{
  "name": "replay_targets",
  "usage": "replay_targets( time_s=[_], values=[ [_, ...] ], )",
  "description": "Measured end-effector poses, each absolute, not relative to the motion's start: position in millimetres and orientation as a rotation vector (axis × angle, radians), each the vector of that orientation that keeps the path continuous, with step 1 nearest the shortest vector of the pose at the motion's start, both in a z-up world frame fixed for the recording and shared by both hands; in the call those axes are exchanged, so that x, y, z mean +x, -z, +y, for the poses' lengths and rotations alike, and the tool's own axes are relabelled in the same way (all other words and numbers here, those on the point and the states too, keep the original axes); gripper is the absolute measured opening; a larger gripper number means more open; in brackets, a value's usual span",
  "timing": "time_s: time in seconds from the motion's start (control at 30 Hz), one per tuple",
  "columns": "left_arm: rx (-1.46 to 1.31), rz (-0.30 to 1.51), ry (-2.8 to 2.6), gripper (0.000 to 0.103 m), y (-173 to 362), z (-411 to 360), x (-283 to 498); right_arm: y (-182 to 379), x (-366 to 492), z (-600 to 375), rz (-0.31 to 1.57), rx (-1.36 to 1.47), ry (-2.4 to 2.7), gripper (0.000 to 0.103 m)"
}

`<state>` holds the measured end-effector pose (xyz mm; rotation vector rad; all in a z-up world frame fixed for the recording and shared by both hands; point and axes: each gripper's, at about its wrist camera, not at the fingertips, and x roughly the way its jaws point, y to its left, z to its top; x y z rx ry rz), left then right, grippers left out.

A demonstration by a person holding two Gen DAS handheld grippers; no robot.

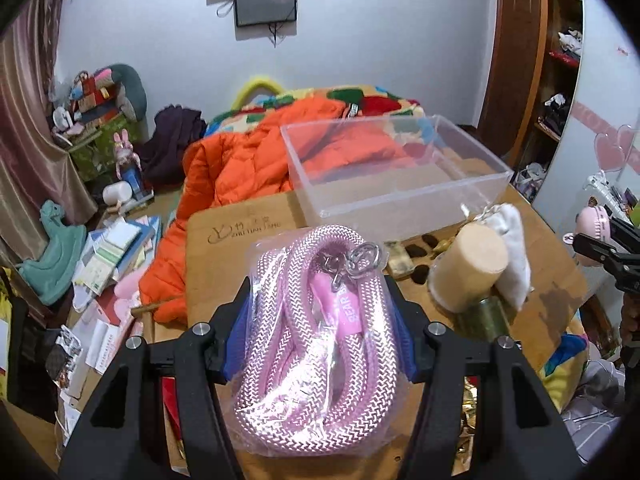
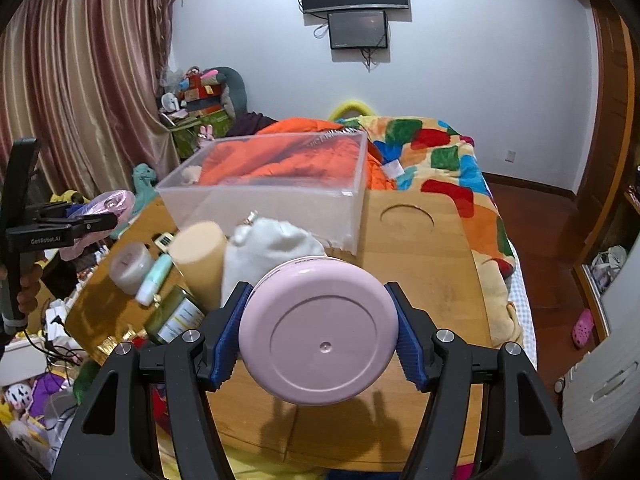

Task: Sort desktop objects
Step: 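Grasp the bagged pink rope with the left tool while the right tool grasps the pink compact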

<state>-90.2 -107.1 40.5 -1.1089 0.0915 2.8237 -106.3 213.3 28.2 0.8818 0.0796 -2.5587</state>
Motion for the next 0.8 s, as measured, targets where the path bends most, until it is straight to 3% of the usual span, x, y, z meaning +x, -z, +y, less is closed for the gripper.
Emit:
replay_targets(
  time_s=[0.53,0.8],
  values=[
    [-0.956,0.054,-2.837,0.059,-92,-91,-114,-84,-156,188,0.202,0.780,2.516,0.062],
    [-0.957,0.073,-2.834,0.059,-90,-84,-157,-95,-207,164,0.231,0.792,2.468,0.062]
  ],
)
